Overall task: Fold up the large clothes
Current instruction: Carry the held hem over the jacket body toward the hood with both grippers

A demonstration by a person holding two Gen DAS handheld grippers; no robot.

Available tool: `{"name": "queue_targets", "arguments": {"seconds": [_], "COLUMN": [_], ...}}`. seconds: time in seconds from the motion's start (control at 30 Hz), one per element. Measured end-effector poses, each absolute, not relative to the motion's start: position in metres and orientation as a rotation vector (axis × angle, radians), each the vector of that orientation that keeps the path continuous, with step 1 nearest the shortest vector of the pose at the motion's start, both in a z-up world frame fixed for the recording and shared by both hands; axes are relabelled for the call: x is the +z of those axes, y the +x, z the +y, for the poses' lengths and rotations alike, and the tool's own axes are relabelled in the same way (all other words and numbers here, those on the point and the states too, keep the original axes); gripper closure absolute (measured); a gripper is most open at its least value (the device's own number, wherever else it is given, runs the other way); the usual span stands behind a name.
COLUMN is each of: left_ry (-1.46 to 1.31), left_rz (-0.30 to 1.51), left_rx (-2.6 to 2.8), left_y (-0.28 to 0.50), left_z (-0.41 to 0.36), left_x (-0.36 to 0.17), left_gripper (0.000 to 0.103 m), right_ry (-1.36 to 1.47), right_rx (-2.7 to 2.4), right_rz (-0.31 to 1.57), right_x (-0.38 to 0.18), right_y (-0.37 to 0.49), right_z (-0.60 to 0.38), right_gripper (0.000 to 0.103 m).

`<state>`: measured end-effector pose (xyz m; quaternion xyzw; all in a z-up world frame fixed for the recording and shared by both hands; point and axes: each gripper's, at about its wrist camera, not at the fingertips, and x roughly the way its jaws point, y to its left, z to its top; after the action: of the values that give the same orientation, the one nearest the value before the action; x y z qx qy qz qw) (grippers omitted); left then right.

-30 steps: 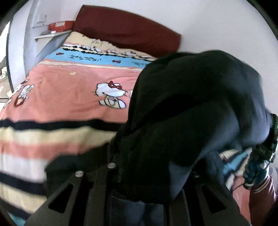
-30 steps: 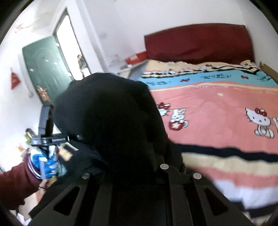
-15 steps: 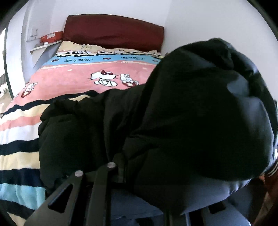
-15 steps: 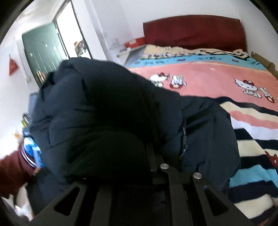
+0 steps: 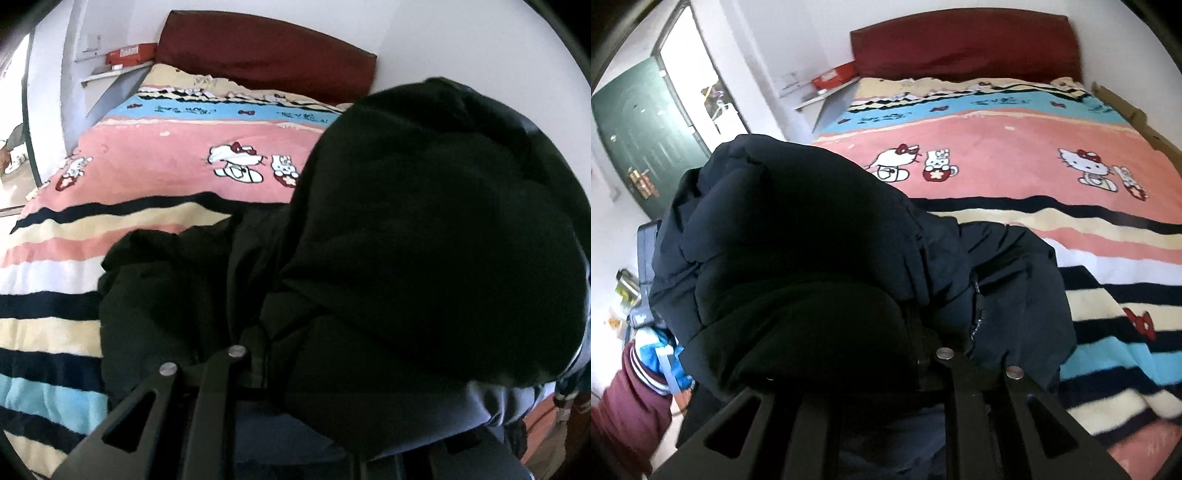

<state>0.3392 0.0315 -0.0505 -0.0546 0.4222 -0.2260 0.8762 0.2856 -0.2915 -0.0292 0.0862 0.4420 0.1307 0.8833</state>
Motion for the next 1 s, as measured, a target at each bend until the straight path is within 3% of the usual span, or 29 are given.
{"name": "queue_targets", "arguments": {"seconds": [0.23,0.57,1.0], "left_ry": [-0.068,-0.023,0.041], "left_rz": [0.819,0.77,0.763], "left_rx": [-0.466,-0.464,-0.432], "left_y": [0.305,0.302,0.296], "left_z": [0.045,0.029,0.018], "left_x": [-0.067,-0.11,-0.109], "left_gripper": [0.089,0.088,0.083], "right_ry": [0.093,0.04,-0.047], "right_rx": [0.242,0.234,0.248], "right_rz": [0.892,0.887,0.856], "right_x": [-0.026,-0.12,-0.122], "right_y": [0.25,0.266,0.271], "right_z": [-0.261,-0.275,-0.275], "right_gripper": [0.088,0.087,0.085]}}
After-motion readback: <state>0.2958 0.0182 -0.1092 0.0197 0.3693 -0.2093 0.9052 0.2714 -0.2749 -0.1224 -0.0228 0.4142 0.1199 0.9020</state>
